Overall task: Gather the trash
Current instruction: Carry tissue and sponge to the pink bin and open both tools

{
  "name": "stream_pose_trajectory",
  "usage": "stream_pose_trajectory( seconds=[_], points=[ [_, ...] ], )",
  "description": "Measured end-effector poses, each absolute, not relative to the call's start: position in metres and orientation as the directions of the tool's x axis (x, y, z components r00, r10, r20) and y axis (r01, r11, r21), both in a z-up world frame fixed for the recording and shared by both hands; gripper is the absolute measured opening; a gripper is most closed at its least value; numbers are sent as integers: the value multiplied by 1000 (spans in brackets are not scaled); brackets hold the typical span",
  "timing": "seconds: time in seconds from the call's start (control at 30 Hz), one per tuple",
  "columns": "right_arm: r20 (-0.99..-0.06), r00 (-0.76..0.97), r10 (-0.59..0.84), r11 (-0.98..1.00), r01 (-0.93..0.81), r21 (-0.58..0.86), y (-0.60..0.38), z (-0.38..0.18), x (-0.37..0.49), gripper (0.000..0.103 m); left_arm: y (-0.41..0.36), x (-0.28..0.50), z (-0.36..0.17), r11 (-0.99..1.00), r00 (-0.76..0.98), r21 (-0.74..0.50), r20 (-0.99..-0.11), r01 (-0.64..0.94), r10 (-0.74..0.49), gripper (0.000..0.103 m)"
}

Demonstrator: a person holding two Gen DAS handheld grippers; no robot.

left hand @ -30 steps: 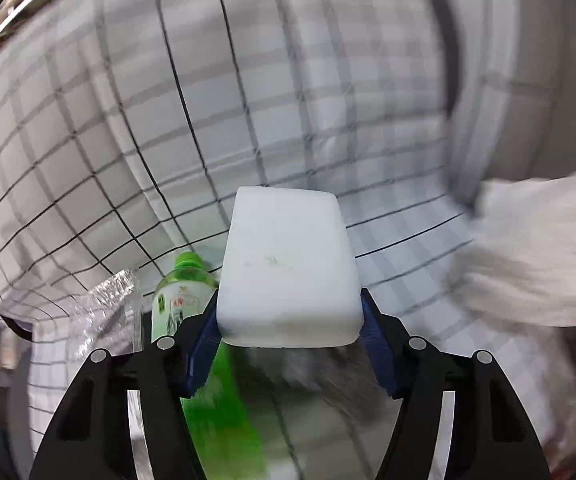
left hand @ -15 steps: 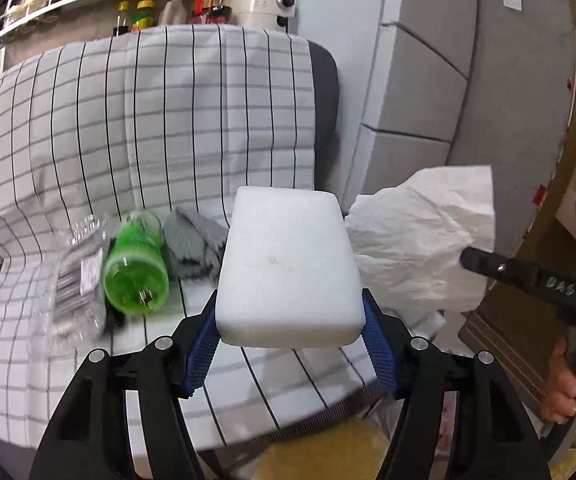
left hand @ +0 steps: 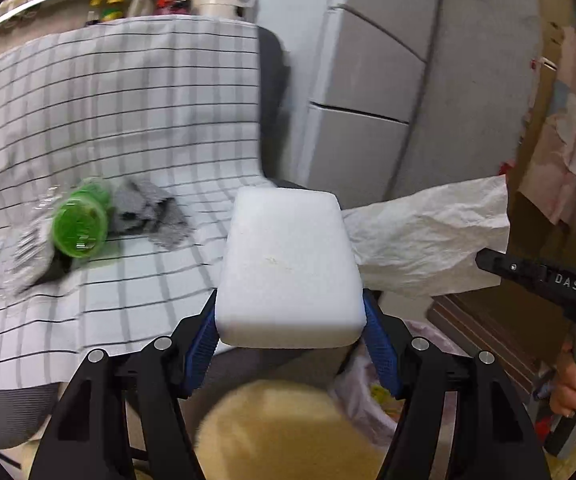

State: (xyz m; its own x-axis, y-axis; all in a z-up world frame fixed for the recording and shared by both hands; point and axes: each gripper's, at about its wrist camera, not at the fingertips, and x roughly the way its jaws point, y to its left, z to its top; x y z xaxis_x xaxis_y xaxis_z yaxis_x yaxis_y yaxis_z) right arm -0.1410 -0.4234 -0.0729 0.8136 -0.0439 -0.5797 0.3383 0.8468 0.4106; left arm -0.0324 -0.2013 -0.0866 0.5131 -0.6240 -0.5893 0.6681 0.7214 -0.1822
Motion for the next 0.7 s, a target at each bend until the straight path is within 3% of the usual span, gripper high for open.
stream_pose_trajectory(
  seconds=[0.2,0.5,0.6,0.63,0.7],
  points=[
    [-667,733,-135,801,477,361,-453,-97,-170,2,-235,-40,-92,657,441,-183,-608,731,-660,66],
    [-786,601,-144,712,615,339,-485,-152,-180,4,-264,-42,-103,625,398,-182,-630,759,-667,67],
    [-805,572,-157,684,651,329,-492,-162,-183,25,-270,-43,-106,619,391,-175,-637,766,-664,67],
    [-813,558,-164,677,664,319,-494,-166,-184,37,-272,-42,-107,617,387,-175,-640,767,-664,67],
    [-827,535,-171,669,679,302,-497,-172,-185,39,-273,-42,-110,617,382,-176,-647,767,-660,67]
  ],
)
